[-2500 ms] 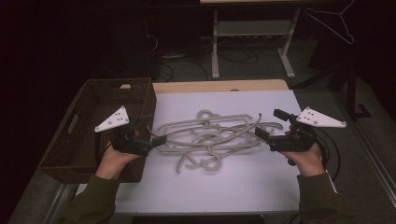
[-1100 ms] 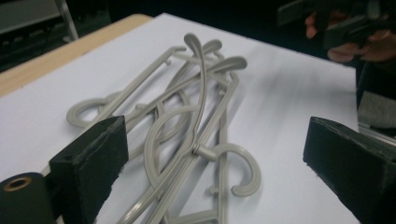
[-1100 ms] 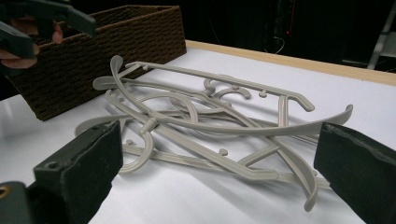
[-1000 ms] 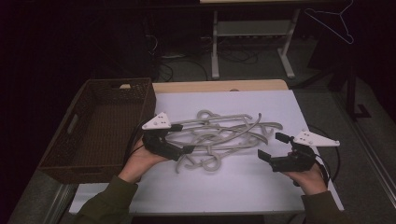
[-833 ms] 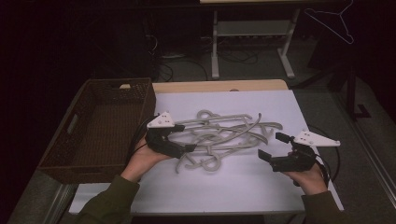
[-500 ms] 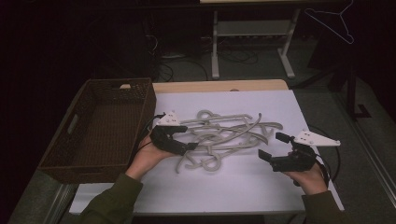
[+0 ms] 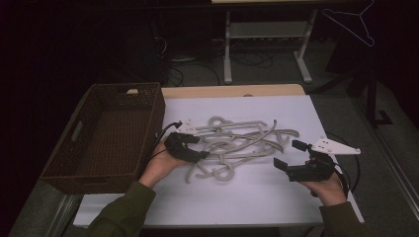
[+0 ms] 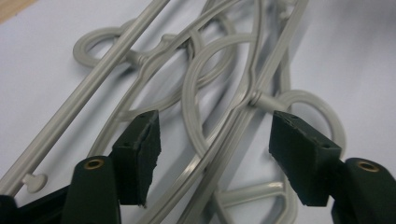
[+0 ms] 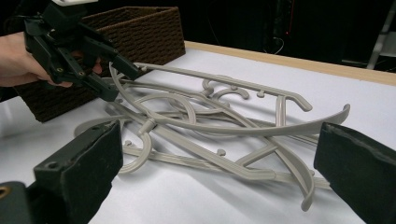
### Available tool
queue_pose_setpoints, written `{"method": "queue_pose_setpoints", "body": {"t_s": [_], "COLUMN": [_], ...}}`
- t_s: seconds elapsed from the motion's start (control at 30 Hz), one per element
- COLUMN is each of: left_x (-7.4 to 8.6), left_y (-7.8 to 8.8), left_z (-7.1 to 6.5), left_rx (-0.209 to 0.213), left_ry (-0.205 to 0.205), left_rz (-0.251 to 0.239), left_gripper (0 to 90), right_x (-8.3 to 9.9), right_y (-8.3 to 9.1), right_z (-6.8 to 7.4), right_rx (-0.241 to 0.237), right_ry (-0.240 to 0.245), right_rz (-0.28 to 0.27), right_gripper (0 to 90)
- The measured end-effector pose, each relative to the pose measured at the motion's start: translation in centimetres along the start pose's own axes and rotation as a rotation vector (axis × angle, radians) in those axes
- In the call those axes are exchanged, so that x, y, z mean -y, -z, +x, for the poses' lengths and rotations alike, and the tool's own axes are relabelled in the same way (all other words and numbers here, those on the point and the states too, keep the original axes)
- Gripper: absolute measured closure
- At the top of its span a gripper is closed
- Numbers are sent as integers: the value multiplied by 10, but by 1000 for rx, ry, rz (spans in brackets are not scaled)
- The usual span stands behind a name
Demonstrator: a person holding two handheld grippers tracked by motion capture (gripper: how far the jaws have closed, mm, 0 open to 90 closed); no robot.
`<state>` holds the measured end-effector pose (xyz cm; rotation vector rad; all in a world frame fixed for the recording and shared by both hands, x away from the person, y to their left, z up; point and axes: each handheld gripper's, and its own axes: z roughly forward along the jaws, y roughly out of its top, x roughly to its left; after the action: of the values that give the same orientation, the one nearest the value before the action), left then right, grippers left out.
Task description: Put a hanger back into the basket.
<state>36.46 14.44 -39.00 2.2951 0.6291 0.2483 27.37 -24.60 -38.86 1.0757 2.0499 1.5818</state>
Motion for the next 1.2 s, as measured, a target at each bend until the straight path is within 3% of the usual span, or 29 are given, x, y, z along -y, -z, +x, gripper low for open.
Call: {"method": "queue_pose_setpoints", "body": {"t_s": [0.2,0.37,0.63,0.67,0.8,1.07,1.2], "left_x": [3,4,6,6,6,5,4], "left_y": [-10,-16,-21,-23,-24,-28,-27], "left_z": [3,5,6,7,6,7,5], "left_rx": [-12,-22,-15,-21,-15,43,42], "left_ry": [-24,-39,-34,-51,-46,-57,-81], "left_rz": [76,105,124,133,134,108,121], "left_gripper": [405,483,593,591,598,681,712], "right_x": [1,1,2,2,2,2,2], "right_y": [-1,-1,-1,-1,-1,-1,-1], "right_z": [0,-2,-2,-2,-2,-2,-2], "right_rx": [0,1,0,1,0,-2,0], "right_ry": [1,-2,-3,-4,-2,-6,-8], "right_rz": [1,1,5,5,4,5,4], "right_gripper": [7,7,7,7,7,7,7]}}
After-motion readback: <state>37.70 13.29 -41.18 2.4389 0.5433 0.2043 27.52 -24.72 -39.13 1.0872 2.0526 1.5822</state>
